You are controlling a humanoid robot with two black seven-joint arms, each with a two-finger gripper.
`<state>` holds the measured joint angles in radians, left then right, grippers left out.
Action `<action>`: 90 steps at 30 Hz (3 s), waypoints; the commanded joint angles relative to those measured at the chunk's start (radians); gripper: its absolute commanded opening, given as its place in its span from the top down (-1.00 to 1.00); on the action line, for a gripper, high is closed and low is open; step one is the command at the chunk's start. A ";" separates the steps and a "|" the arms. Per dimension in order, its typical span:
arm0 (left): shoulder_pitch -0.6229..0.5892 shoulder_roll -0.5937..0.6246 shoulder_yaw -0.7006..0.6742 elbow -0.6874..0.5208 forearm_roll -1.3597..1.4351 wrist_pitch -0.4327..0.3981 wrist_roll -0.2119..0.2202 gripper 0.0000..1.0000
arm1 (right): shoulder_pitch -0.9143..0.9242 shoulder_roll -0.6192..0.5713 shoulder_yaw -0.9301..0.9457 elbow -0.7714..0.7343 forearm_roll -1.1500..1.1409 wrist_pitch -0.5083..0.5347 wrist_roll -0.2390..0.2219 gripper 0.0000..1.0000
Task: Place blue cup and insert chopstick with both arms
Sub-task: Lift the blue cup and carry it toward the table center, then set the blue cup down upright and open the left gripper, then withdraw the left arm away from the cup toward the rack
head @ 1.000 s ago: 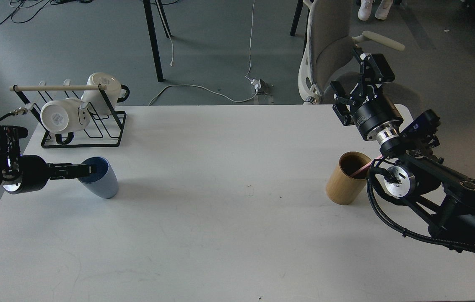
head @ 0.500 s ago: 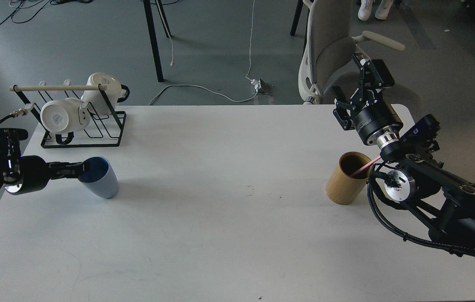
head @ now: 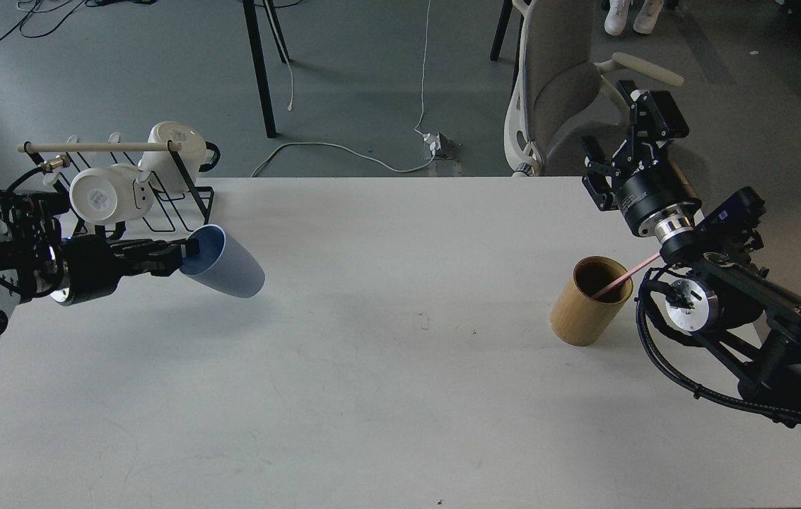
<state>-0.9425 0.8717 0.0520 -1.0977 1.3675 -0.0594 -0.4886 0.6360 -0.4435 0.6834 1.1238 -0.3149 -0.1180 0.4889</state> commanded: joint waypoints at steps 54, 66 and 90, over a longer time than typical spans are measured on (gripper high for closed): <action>-0.009 -0.398 -0.185 0.243 -0.352 -0.025 0.000 -0.68 | -0.058 -0.346 -0.021 0.030 -0.530 -0.080 0.000 -0.92; 0.208 -0.502 -0.696 0.233 -0.870 -0.207 0.000 -0.74 | -0.119 -0.511 -0.321 0.094 -0.751 -0.341 0.000 -0.85; 0.215 -0.490 -0.705 0.246 -0.923 -0.283 0.000 -0.83 | -0.187 -0.360 -0.383 0.067 -0.756 -0.371 0.000 0.40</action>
<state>-0.7294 0.3843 -0.6540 -0.8513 0.4448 -0.3420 -0.4886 0.4478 -0.8052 0.2992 1.1902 -1.0720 -0.4888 0.4885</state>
